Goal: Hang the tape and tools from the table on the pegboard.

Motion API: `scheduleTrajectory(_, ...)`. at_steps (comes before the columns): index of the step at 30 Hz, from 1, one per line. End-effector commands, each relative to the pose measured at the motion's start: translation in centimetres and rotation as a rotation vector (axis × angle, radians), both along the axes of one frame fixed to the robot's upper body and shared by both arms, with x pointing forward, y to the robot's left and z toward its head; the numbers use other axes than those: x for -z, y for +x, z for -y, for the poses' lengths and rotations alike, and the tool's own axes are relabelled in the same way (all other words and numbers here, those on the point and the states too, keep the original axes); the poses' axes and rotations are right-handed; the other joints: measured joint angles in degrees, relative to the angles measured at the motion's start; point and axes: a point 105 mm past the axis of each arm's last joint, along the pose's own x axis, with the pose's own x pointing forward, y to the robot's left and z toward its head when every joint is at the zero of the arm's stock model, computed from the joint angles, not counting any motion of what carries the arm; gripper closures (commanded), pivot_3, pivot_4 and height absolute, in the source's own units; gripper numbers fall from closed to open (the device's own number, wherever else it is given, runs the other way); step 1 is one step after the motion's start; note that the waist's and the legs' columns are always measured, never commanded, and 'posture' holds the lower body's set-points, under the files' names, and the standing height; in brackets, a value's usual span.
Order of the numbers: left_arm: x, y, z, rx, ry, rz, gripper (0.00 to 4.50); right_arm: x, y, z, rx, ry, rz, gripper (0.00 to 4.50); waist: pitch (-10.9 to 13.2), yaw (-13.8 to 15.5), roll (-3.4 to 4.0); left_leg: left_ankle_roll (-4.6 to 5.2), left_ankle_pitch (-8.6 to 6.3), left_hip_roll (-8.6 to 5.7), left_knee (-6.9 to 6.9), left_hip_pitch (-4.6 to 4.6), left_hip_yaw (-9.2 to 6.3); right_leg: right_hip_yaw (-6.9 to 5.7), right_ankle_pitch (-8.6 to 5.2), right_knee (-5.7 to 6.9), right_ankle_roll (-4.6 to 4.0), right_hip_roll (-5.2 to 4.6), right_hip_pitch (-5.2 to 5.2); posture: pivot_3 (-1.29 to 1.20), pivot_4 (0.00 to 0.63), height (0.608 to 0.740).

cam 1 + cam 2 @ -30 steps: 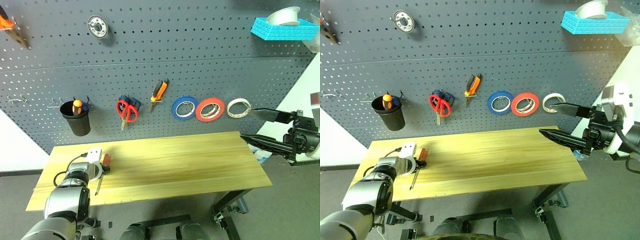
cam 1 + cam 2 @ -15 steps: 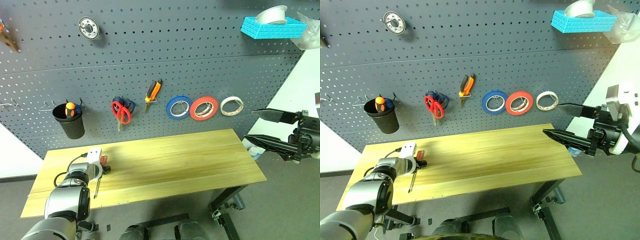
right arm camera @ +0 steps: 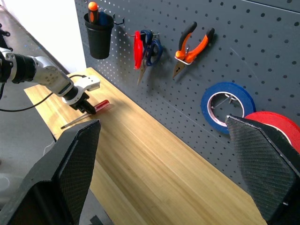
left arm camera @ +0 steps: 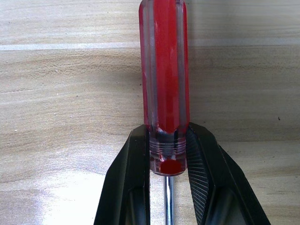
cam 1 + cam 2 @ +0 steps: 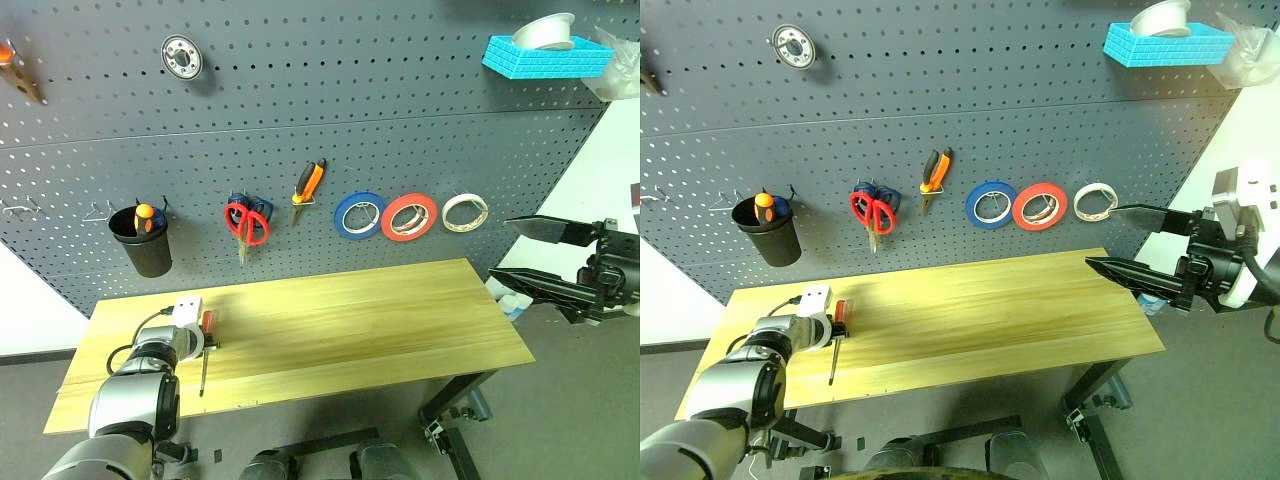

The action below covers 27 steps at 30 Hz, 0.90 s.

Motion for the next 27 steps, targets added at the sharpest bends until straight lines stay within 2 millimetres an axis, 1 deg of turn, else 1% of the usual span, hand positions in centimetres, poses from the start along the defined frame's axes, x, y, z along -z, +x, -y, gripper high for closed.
scheduleTrajectory(1,-0.4,0.5,0.1,0.008,0.005,0.018,3.81,-0.9,-0.1,-0.2,-0.008,-0.008,0.044,0.0,0.0,0.0,0.01,0.0,0.0,0.0,0.0,0.0,0.0,0.0,0.0,0.0,0.0,0.0,0.0,-0.28,0.001,0.717)
scheduleTrajectory(4,-0.5,0.7,0.5,0.032,0.002,0.024,3.81,-0.8,0.0,-0.3,-0.009,-0.006,0.046,0.0,0.0,0.0,0.04,0.0,0.0,0.0,0.01,0.0,0.0,0.0,0.0,0.0,0.0,0.0,0.0,-0.28,0.0,0.717)
scheduleTrajectory(9,-1.0,1.5,2.1,0.143,-0.016,0.057,3.81,-0.7,0.2,-0.4,-0.01,0.005,0.061,0.0,-0.1,0.1,0.06,0.0,0.0,-0.01,0.02,0.0,0.0,0.0,0.0,0.0,0.01,0.0,0.01,-0.26,0.0,0.717)
scheduleTrajectory(12,-1.7,1.8,3.2,0.224,-0.067,0.097,3.81,-0.8,0.2,-0.4,-0.01,0.01,0.068,0.0,0.0,0.1,0.06,0.01,0.0,-0.01,0.02,-0.01,0.0,0.0,0.0,0.0,0.01,-0.01,0.0,-0.26,0.0,0.717)
scheduleTrajectory(14,-2.4,1.8,3.7,0.286,-0.08,0.129,3.81,-0.9,0.2,-0.2,-0.007,0.011,0.075,0.0,-0.1,0.0,0.07,0.01,0.0,-0.01,0.01,-0.03,0.0,0.01,0.01,0.0,0.01,-0.01,-0.03,-0.26,0.0,0.717)
scheduleTrajectory(19,-4.3,0.9,4.5,0.409,-0.1,0.194,3.81,-1.1,0.5,0.1,-0.001,0.009,0.087,0.0,-0.1,0.1,0.1,0.02,-0.01,0.0,0.0,-0.03,0.0,0.03,0.01,0.0,-0.01,-0.01,-0.02,-0.25,0.0,0.717)
scheduleTrajectory(22,-4.8,0.1,5.1,0.48,-0.103,0.207,3.81,-1.0,0.8,0.2,0.001,0.009,0.09,0.0,-0.1,0.2,0.17,0.02,-0.01,0.0,0.01,-0.03,0.0,0.03,0.0,0.0,-0.02,-0.01,-0.02,-0.24,0.0,0.717)
scheduleTrajectory(24,-5.1,-0.1,5.2,0.516,-0.08,0.218,3.81,-1.0,1.0,0.1,-0.002,0.012,0.097,0.0,-0.1,0.4,0.2,0.02,-0.01,-0.01,0.02,-0.01,0.01,0.03,0.0,-0.01,-0.03,-0.02,0.01,-0.23,0.0,0.717)
scheduleTrajectory(27,-5.8,-0.3,5.8,0.6,-0.051,0.246,3.81,-1.0,1.4,-0.1,-0.007,0.019,0.113,0.0,-0.1,0.6,0.21,0.02,-0.01,-0.01,0.02,-0.01,0.0,0.03,-0.01,-0.01,-0.04,-0.03,0.0,-0.21,0.0,0.717)
